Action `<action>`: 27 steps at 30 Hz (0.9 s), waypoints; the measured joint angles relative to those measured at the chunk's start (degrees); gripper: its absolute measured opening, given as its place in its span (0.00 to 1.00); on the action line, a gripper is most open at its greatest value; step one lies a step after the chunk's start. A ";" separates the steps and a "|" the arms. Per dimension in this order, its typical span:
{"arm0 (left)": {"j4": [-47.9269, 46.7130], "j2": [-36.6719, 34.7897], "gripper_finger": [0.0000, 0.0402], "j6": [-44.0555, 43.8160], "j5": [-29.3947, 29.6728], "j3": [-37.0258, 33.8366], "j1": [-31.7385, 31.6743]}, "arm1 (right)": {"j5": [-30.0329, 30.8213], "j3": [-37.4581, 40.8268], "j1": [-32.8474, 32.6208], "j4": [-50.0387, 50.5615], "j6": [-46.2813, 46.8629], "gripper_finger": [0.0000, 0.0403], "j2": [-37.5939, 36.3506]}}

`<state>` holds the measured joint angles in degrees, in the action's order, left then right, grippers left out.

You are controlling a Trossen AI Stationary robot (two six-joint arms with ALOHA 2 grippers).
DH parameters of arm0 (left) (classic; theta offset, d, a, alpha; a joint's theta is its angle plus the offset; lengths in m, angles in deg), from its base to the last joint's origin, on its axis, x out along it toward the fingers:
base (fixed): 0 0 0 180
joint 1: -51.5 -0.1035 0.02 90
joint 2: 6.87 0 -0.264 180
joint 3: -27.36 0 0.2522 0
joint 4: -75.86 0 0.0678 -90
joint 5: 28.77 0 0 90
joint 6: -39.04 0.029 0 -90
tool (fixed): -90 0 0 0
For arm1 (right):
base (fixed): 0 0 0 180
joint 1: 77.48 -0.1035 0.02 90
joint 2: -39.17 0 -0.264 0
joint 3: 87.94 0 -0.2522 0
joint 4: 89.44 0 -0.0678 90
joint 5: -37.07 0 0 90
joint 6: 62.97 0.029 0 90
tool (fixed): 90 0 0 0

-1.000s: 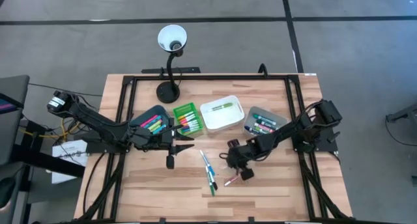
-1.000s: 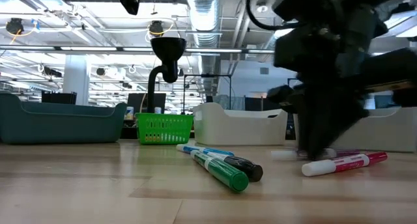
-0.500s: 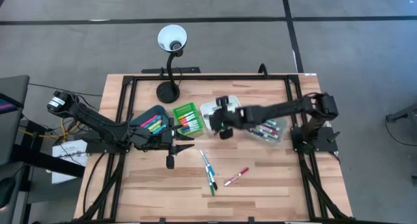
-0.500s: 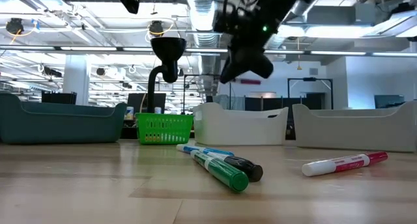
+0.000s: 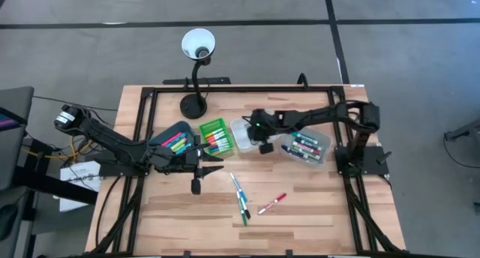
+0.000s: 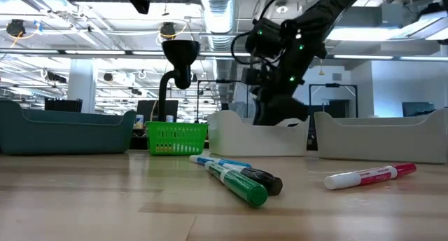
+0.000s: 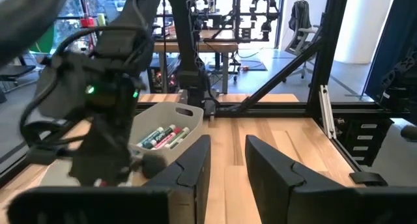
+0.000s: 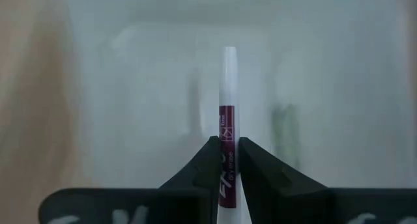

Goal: Pick & Place Markers
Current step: Put the purple marker pen into the white bin, then put the red marker pen into the white bin

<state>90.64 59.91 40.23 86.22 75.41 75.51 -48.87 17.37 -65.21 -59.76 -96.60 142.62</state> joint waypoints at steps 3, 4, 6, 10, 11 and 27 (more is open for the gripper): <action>0.55 0.00 0.23 0.02 0.00 0.04 -0.04 | 0.96 -0.47 -0.36 -1.50 0.16 0.10 2.40; 1.02 -0.01 0.23 0.00 0.00 0.04 -0.05 | 2.23 -0.59 -0.57 -1.19 0.14 0.11 3.36; 1.09 -0.04 0.23 0.02 0.04 0.06 -0.15 | 5.53 -1.52 -0.87 -1.71 -0.17 0.11 5.23; 1.45 0.02 0.23 0.00 -0.24 -0.01 -0.17 | 9.90 -4.14 -1.91 2.07 -1.19 0.15 6.85; 1.46 0.08 0.23 0.00 -0.40 -0.01 -0.17 | 9.95 -5.00 -2.23 3.23 -1.21 0.17 7.16; 1.05 0.00 0.23 -0.16 -1.92 -0.03 -0.11 | 15.38 -25.97 -14.01 41.14 16.09 0.43 6.33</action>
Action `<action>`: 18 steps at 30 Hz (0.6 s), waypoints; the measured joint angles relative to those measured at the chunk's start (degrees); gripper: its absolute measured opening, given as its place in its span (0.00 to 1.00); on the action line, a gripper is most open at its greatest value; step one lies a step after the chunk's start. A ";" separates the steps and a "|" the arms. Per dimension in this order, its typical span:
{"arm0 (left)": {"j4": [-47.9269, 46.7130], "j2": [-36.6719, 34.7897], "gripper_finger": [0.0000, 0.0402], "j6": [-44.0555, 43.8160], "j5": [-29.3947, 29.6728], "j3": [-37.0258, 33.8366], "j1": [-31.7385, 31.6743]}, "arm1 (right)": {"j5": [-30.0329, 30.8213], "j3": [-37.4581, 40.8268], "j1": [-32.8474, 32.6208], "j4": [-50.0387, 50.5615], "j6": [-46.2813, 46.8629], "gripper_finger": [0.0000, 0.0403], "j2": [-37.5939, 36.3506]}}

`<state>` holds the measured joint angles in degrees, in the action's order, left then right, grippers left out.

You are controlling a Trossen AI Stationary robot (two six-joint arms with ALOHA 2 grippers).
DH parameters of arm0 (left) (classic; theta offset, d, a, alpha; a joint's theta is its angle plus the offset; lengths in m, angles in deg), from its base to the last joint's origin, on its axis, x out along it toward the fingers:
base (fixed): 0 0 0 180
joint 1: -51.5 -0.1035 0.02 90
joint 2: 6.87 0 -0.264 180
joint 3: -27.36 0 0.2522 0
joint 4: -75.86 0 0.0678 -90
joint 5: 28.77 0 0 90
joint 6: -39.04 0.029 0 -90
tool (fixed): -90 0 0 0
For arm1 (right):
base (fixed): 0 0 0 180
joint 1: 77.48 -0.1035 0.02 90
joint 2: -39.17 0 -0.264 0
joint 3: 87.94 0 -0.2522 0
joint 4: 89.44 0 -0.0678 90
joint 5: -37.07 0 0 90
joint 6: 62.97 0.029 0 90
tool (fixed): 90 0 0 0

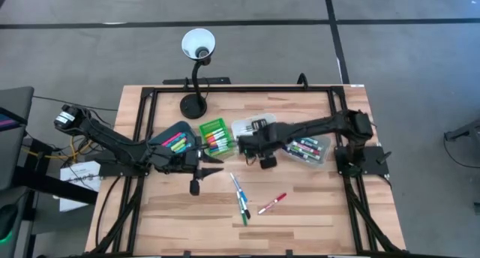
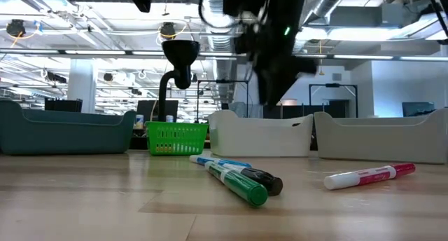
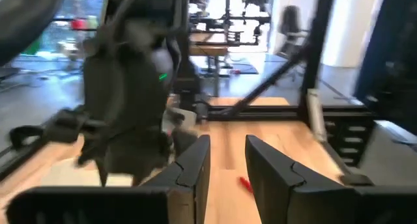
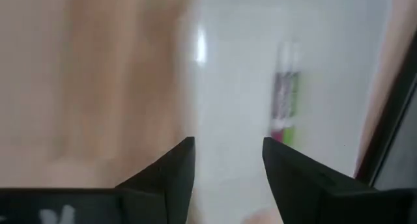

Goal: Pick & Place Markers
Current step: Put the red marker pen into the white bin

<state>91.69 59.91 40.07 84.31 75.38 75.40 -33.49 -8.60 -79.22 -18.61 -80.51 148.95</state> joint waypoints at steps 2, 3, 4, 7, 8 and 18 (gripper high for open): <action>-0.77 0.00 0.23 -0.02 -3.39 0.00 0.00 | -0.05 -2.25 -3.04 4.91 4.32 0.43 -0.04; -1.19 0.02 0.23 0.02 -5.79 -0.04 0.00 | -0.04 -2.42 -4.65 5.65 5.47 0.43 -0.12; -1.30 0.26 0.23 0.04 -8.64 -0.04 0.00 | -0.15 -2.38 -6.21 6.80 6.41 0.43 -0.13; -1.23 2.21 0.23 0.00 -15.11 -0.04 0.23 | -5.09 -0.18 -10.99 8.11 9.93 0.41 -0.66; -1.37 3.31 0.23 -0.02 -15.89 -0.04 0.50 | -7.57 1.18 -12.54 8.09 10.38 0.40 -1.07; 9.94 21.74 0.23 0.12 -14.85 3.98 -1.81 | -10.47 19.26 -25.44 0.60 20.67 0.30 -14.34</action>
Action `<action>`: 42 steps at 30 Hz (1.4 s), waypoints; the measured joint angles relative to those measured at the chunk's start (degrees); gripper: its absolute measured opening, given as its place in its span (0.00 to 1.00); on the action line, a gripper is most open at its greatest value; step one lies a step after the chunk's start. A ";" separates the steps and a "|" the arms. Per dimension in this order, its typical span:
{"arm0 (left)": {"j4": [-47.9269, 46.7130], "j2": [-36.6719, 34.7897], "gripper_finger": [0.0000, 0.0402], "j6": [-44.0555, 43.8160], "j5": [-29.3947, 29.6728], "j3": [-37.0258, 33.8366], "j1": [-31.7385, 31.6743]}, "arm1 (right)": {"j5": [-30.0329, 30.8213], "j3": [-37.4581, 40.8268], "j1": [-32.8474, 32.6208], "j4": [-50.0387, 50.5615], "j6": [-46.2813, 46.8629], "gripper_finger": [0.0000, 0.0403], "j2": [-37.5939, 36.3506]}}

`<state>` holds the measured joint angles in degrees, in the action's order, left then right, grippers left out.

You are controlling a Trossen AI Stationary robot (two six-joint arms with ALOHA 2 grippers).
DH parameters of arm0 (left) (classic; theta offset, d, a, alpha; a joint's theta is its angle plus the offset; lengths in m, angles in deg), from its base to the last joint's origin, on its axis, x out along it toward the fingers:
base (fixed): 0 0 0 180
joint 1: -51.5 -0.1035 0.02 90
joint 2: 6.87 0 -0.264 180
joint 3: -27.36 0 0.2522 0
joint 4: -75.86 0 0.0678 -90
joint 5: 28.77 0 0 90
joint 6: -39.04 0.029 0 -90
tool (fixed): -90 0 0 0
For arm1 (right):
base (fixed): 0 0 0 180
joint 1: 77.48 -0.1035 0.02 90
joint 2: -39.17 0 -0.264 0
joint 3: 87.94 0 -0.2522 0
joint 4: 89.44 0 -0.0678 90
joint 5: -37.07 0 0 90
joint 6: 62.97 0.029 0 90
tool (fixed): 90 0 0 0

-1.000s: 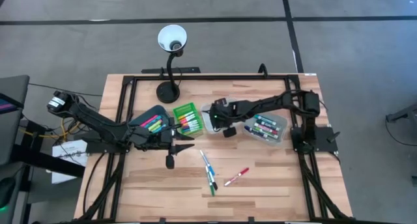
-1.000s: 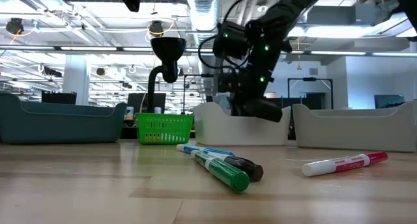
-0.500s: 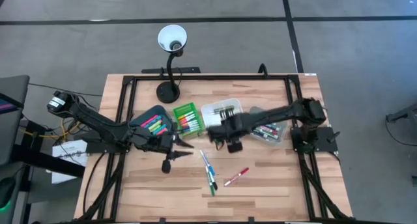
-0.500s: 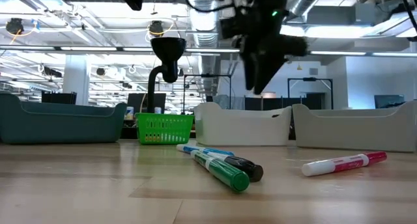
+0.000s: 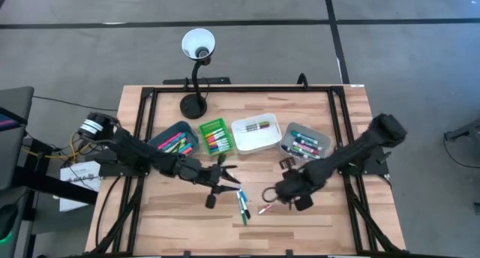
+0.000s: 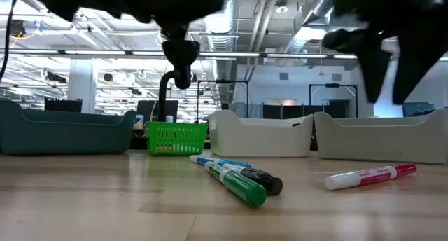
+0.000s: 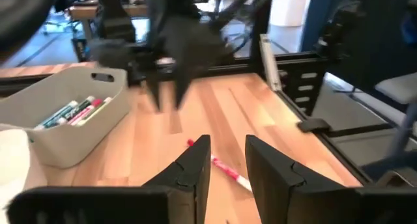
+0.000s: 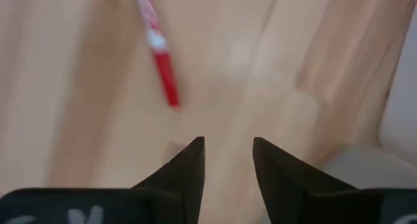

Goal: Pick & Place Markers
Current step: Put the red marker pen into the white bin

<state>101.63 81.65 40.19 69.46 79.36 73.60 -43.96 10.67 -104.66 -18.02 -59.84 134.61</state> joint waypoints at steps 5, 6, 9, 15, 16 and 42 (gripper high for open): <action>0.02 1.91 0.23 -4.86 0.14 2.51 -3.49 | 0.42 13.72 -4.39 -27.03 0.34 0.27 -10.14; 0.00 1.63 0.23 -5.96 0.17 2.60 -4.08 | 0.46 17.28 -4.81 -35.70 -0.40 0.27 -11.39; 0.22 0.12 0.23 -9.10 0.11 2.64 -5.16 | 0.56 27.42 -5.35 -57.06 -0.55 0.27 -12.97; 0.27 -2.27 0.23 -10.43 0.09 2.53 -4.84 | 0.42 38.99 -5.17 -74.21 0.49 0.27 -9.84; 0.46 -2.36 0.23 -10.41 0.01 2.53 -4.81 | 0.38 39.70 -5.00 -75.29 0.52 0.27 -8.69; -0.04 -2.90 0.23 -10.02 0.09 2.25 -4.84 | -0.09 36.75 5.61 -90.88 -9.47 0.11 -4.63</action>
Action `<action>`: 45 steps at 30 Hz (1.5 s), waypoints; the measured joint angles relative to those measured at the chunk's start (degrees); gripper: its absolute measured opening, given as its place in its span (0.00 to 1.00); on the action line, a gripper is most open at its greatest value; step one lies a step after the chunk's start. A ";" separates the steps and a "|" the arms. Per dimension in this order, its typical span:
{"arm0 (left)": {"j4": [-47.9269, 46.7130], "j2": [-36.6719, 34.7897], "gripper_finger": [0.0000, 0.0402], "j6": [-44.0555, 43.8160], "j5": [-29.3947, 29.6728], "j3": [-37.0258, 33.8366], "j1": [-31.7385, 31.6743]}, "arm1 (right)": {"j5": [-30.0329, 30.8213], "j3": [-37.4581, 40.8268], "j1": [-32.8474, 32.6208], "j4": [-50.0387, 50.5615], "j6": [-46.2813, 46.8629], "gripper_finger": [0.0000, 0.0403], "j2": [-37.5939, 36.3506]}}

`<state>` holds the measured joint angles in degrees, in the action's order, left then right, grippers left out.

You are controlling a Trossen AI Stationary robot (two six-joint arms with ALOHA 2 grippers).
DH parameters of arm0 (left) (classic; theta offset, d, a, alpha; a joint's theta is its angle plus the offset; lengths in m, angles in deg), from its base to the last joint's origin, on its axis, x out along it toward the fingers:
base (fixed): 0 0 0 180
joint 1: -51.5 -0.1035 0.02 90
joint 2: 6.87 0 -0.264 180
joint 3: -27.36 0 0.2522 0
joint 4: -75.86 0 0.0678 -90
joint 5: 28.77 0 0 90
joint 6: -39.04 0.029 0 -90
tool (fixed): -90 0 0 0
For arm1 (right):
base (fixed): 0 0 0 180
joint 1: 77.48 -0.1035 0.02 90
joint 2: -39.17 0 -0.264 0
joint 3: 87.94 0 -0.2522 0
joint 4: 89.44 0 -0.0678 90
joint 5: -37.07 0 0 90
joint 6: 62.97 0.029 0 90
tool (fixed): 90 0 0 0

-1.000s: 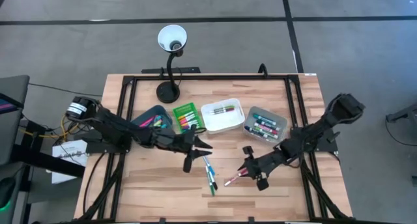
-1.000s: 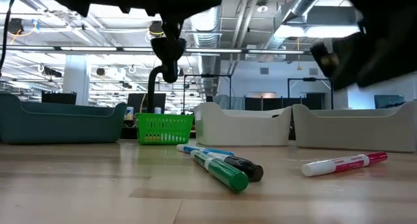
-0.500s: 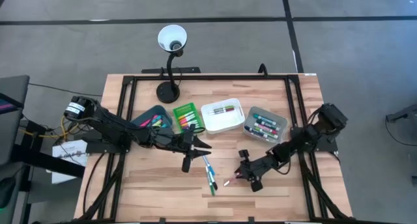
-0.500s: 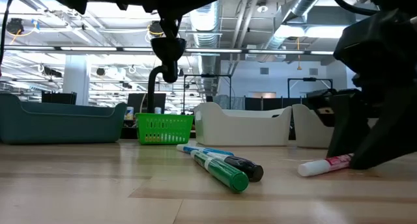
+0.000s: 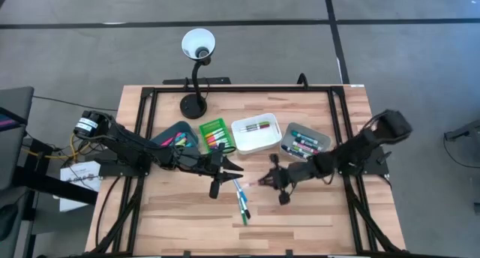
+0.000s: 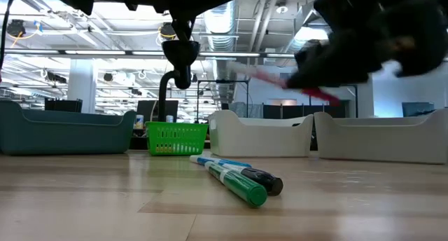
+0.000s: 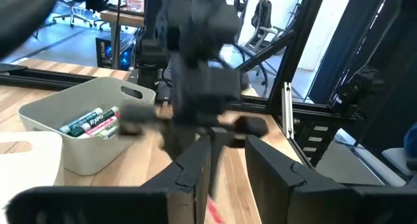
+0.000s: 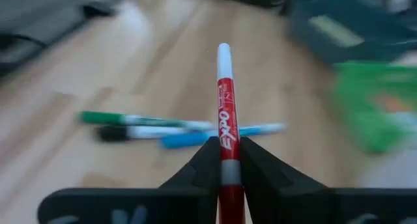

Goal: Pick & Place Markers
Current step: Put the red marker pen into the white bin, then put the blue marker pen into the white bin

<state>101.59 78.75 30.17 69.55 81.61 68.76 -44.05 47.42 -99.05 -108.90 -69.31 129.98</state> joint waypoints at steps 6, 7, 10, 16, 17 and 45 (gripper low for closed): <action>-0.07 0.00 0.23 0.00 0.00 0.00 0.00 | 15.11 -4.30 9.91 16.66 -8.87 0.06 -14.45; -0.09 0.00 0.23 0.00 -0.02 0.00 0.00 | 15.79 -4.85 12.13 19.40 -9.84 0.06 -15.65; -0.17 0.00 0.23 0.00 -0.02 0.00 0.00 | 14.05 -6.87 19.12 24.90 -5.15 0.06 -16.36; -0.64 0.00 0.23 0.00 -0.02 0.00 -0.02 | 9.07 -9.43 26.99 31.36 -8.55 0.06 -10.66; -0.69 0.00 0.23 0.00 -0.01 0.02 -0.04 | 8.59 -10.52 27.60 30.75 -9.75 0.06 -8.82; -2.62 -0.55 0.23 0.02 -0.26 -0.20 -1.18 | 4.10 -30.30 28.25 55.19 -11.03 0.29 9.40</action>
<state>98.96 78.20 30.19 69.28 81.41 67.58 -39.95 17.12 -70.80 -53.71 -80.34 139.38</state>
